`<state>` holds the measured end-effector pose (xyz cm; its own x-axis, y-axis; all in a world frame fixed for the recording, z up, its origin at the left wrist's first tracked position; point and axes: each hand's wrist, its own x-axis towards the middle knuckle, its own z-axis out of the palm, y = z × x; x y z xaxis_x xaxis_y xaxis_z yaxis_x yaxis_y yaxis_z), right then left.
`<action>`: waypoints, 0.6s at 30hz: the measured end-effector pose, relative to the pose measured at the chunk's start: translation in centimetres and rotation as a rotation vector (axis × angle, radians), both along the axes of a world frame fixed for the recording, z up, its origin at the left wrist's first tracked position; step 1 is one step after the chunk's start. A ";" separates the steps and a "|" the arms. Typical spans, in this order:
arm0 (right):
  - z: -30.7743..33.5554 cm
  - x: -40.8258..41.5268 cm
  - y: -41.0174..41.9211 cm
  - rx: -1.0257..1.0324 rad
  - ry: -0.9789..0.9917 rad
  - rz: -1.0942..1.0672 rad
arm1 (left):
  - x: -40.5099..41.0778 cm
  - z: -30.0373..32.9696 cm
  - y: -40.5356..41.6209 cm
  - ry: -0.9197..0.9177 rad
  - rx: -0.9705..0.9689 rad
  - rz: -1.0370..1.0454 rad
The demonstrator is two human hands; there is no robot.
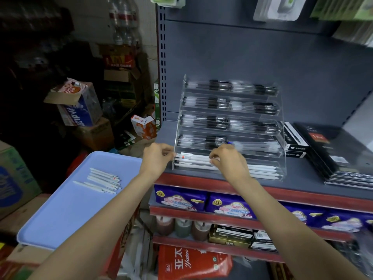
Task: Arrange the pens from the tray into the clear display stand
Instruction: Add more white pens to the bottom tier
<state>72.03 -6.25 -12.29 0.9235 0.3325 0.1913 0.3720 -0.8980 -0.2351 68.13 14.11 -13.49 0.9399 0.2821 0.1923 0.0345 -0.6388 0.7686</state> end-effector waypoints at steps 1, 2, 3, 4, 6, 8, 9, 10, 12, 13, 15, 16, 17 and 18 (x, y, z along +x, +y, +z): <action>-0.1 0.0 0.2 0.006 -0.001 0.012 | -0.1 0.0 0.1 0.003 -0.004 -0.006; -0.1 -0.1 0.4 0.015 -0.002 0.026 | -0.2 0.1 0.2 0.007 -0.013 -0.015; -0.2 -0.2 0.6 0.031 -0.002 0.045 | -0.3 0.1 0.3 0.011 -0.036 -0.028; -0.2 -0.4 0.9 0.062 -0.001 0.069 | -0.5 0.1 0.4 0.011 -0.069 -0.043; -0.1 -0.9 2.0 0.162 0.018 0.127 | -1.0 0.1 1.1 0.003 -0.131 -0.069; 0.3 -1.5 4.0 0.261 0.026 0.188 | -1.5 0.1 2.2 -0.006 -0.151 -0.073; 0.6 -1.8 5.2 0.305 0.022 0.217 | -1.9 0.1 2.9 -0.009 -0.147 -0.072; 0.7 -2.2 6.5 0.342 0.019 0.243 | -2.3 0.0 3.8 -0.010 -0.133 -0.068; 0.8 -3.1 9.4 0.383 0.021 0.293 | -3.2 -0.3 5.8 0.001 -0.093 -0.043; 0.7 -3.6 11.1 0.390 0.028 0.317 | -3.7 -0.8 7.2 0.014 -0.072 -0.025; -0.1 -4.4 14.6 0.402 0.061 0.361 | -4.8 -1.9 10.3 0.056 -0.030 0.026; -0.7 -4.8 16.5 0.401 0.086 0.380 | -5.2 -2.6 12.1 0.082 -0.016 0.057; -1.5 -5.0 18.4 0.385 0.116 0.397 | -5.6 -3.5 14.0 0.109 -0.007 0.086; -2.4 -5.1 20.3 0.357 0.145 0.410 | -5.9 -4.4 16.0 0.132 0.002 0.112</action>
